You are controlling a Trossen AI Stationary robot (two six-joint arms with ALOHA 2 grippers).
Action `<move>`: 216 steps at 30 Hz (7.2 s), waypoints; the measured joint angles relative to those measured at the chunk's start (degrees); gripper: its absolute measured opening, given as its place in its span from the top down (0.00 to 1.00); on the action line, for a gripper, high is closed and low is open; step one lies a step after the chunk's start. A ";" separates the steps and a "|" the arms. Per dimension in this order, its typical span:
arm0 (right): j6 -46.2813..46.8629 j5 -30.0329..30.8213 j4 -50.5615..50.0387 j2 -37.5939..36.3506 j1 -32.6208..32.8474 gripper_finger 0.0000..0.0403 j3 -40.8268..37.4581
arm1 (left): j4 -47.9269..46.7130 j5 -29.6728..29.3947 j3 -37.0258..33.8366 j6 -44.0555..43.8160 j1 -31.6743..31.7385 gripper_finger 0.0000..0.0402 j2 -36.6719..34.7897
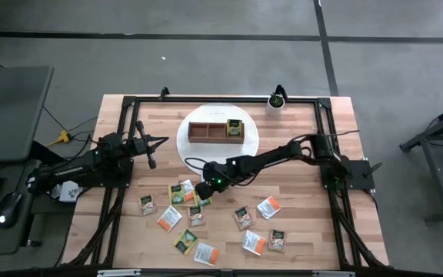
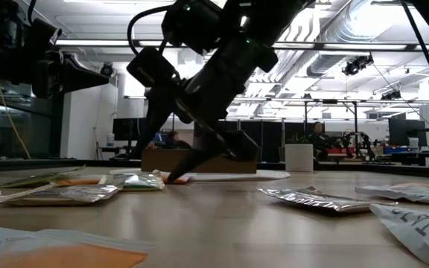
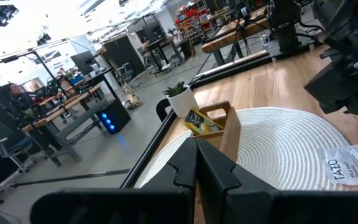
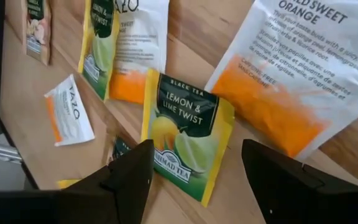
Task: Pick & Place Tea
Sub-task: Put the green tea bag into the right section of the wooden organizer
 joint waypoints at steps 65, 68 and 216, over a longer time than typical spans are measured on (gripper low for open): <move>-3.54 2.27 1.34 -0.26 -0.84 1.00 0.72 | 0.01 -0.02 0.01 0.00 0.00 1.00 0.00; -4.56 2.68 0.74 -1.94 -0.82 1.00 0.72 | 0.01 -0.02 0.01 0.00 0.01 1.00 0.00; -16.20 -8.79 2.55 -6.43 -6.60 0.53 0.67 | 0.00 0.20 0.01 0.00 -0.01 1.00 0.00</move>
